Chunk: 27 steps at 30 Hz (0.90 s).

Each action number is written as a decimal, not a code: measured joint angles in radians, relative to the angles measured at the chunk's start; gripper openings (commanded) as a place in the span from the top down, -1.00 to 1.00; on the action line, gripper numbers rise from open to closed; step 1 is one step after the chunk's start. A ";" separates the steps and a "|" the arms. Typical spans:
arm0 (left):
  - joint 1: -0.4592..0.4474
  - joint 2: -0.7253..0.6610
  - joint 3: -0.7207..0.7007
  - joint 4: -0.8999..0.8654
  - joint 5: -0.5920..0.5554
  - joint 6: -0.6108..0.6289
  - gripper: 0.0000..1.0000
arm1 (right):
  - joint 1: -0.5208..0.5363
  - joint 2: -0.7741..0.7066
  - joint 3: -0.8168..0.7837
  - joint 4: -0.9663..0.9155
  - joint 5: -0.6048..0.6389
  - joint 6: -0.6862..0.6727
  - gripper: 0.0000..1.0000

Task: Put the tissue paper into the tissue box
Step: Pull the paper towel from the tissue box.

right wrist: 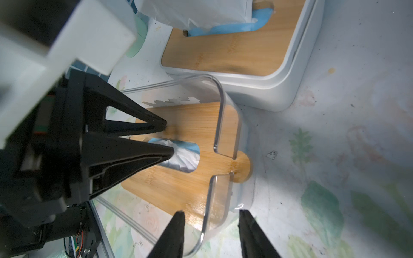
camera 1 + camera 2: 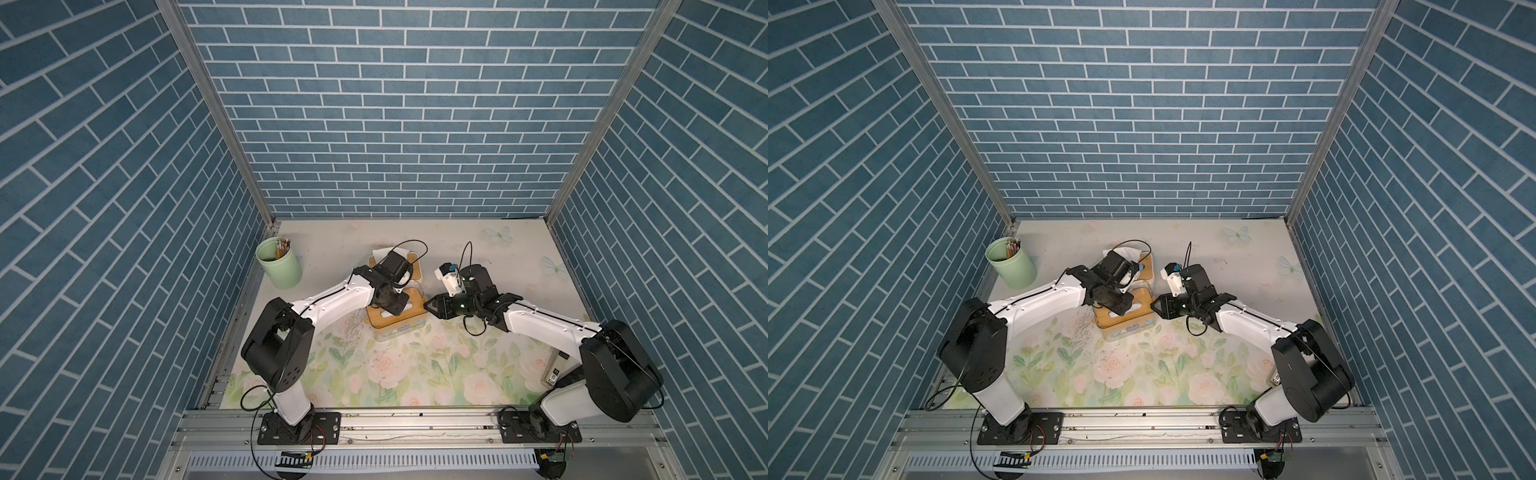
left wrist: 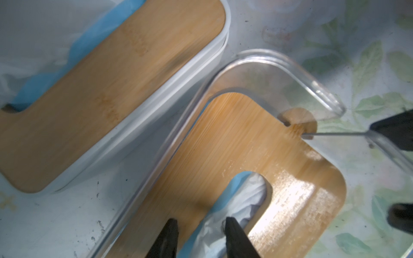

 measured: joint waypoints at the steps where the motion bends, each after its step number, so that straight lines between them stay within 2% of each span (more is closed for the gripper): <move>1: 0.000 0.000 0.000 -0.001 0.000 0.001 0.18 | 0.000 0.000 0.000 0.000 0.000 0.000 0.15; 9: 0.000 0.000 0.000 -0.014 0.014 0.008 0.58 | 0.000 0.000 0.000 0.000 0.000 0.000 0.15; 18: -0.001 0.000 -0.007 -0.044 0.049 0.008 0.59 | 0.000 0.000 0.000 0.000 0.000 0.000 0.15; 20: 0.000 0.000 -0.007 -0.045 0.051 0.008 0.67 | 0.000 0.000 0.000 0.000 0.000 0.000 0.15; 24: -0.001 0.004 -0.007 -0.047 0.042 0.007 0.98 | 0.000 0.000 0.000 0.000 -0.001 0.000 0.15; 27: -0.001 0.011 -0.007 -0.043 0.028 0.003 1.00 | 0.000 0.000 0.000 0.000 -0.001 0.000 0.15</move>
